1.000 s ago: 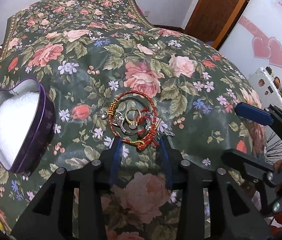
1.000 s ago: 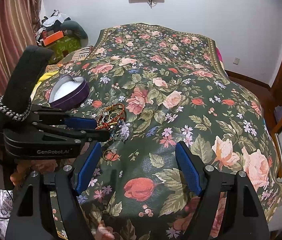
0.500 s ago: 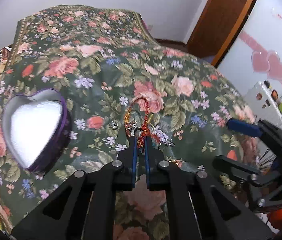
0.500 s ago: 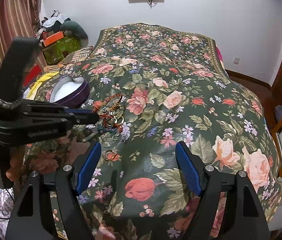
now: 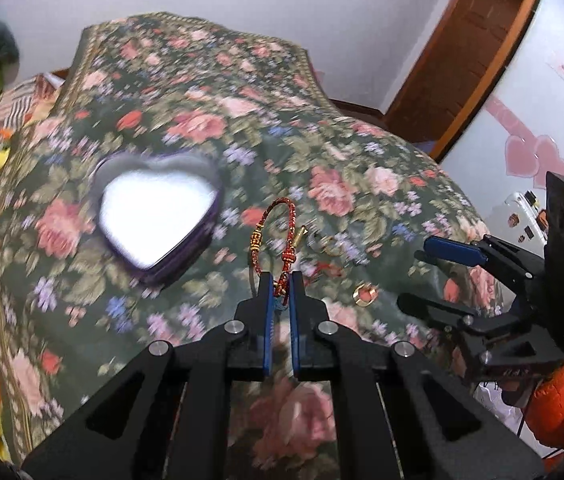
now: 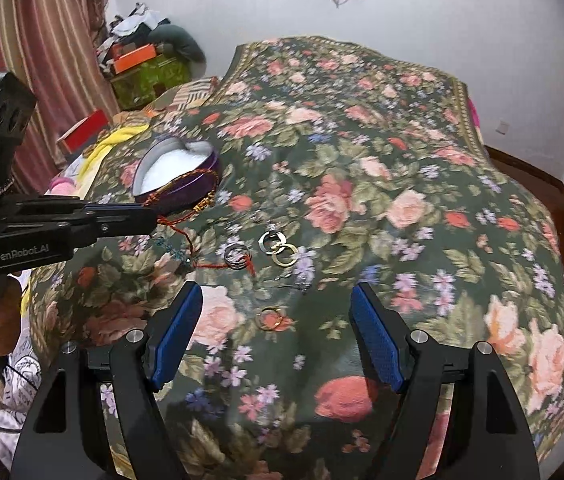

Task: Organize jewelry
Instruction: 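Close the left gripper on the braided bracelet and lift it, then move the right tool toward the red cord bracelet with turquoise beads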

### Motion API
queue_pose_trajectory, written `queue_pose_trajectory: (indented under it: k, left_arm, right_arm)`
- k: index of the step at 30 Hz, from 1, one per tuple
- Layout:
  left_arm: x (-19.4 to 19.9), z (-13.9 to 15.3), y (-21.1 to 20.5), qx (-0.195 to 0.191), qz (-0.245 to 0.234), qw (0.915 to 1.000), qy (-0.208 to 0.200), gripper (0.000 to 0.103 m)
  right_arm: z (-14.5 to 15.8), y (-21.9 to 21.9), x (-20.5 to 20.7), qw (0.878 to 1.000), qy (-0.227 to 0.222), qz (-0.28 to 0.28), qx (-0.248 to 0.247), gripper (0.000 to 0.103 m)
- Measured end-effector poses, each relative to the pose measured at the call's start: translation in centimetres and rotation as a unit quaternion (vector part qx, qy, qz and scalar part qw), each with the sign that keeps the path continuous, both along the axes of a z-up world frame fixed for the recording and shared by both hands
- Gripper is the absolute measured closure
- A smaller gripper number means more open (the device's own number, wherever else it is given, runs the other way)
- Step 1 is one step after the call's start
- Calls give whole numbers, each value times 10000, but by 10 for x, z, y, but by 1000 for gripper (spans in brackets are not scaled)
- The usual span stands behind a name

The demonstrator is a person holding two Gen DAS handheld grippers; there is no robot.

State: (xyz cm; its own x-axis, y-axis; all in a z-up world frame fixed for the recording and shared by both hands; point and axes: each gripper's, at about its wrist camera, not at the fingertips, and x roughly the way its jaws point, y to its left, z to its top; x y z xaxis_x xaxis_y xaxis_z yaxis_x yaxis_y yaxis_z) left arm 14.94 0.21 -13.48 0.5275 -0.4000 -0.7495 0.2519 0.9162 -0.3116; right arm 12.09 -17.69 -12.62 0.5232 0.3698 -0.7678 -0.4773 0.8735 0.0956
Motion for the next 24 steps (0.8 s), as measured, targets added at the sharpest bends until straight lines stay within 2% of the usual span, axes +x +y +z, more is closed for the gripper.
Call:
queue_pose_trajectory:
  k: [6, 10, 13, 15, 21, 24]
  left_arm:
    - [-10, -18, 26, -38, 247, 9993, 281, 97]
    - [-15, -24, 36, 86, 366, 9987, 346, 97]
    - [-16, -26, 39, 128, 383, 9984, 391, 90]
    - [-15, -27, 40, 141, 405, 9984, 380, 80]
    - [-7, -25, 43, 57, 451, 9984, 344, 70]
    - [1, -28, 46, 102, 507, 9978, 410, 69]
  right_arm:
    - [-5, 23, 1, 9995, 106, 279, -100, 29]
    - [-9, 33, 1, 9989, 158, 406, -156, 29]
    - [-12, 32, 3, 9987, 219, 395, -216, 30]
    - [-13, 31, 5, 9987, 298, 378, -180, 29]
    - [-11, 36, 11, 9981, 423, 441, -10, 30]
    - [-12, 42, 12, 9979, 405, 501, -32, 30]
